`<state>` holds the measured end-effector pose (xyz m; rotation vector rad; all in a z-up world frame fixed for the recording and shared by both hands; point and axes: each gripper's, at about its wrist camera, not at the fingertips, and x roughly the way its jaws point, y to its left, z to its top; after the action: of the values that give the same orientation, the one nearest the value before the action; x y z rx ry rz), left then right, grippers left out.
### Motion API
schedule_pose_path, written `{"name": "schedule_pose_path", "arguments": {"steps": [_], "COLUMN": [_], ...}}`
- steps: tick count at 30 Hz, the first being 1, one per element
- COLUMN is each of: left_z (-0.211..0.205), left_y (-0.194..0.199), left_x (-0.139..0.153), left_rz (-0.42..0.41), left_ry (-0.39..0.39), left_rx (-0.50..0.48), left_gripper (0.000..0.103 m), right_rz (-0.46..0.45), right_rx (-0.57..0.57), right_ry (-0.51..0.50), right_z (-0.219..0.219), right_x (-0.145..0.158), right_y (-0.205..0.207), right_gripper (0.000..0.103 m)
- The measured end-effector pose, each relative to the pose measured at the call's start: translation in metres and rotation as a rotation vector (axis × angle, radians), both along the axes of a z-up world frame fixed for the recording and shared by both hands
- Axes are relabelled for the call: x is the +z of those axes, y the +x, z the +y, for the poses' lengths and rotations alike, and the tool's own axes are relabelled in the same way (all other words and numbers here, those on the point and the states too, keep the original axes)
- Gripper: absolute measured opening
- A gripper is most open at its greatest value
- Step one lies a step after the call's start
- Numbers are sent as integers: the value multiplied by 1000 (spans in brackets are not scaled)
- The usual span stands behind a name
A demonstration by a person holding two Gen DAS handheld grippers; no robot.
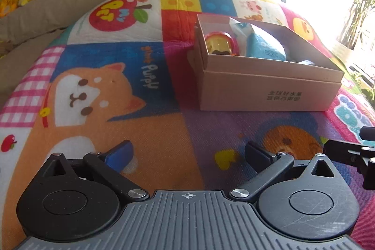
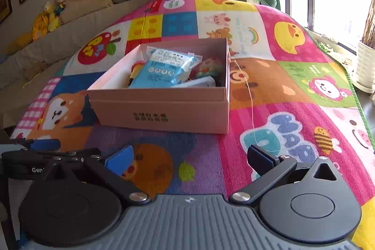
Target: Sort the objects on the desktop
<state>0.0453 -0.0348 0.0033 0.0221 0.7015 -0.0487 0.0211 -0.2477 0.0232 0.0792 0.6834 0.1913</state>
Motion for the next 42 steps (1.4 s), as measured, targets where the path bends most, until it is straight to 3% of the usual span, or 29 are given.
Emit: {"name": "schedule_pose_path", "arguments": {"steps": [3,7,9,12,42], "left_z": [-1,-1,-2,-1,0], "left_y": [-2,-3,-3,-3,-2], "left_x": [0,0,-1,-1,-1], "left_rz": [-12,-12,-12,-12,-11], "left_ry": [8,2,12,8,8], "left_rx": [8,7,7,7,7], "left_gripper": [103,103,103,103,103], "right_rz": [45,0,45,-5,-5], "right_rx": [-6,-14,-15,-26,-26], "right_ry": [-17,-95,-142,-127,-126], "right_z": [5,15,20,16,16], "right_x": [-18,-18,-24,-28,-29], "right_y": [3,11,20,18,18], "right_gripper": [103,103,103,103,103]}}
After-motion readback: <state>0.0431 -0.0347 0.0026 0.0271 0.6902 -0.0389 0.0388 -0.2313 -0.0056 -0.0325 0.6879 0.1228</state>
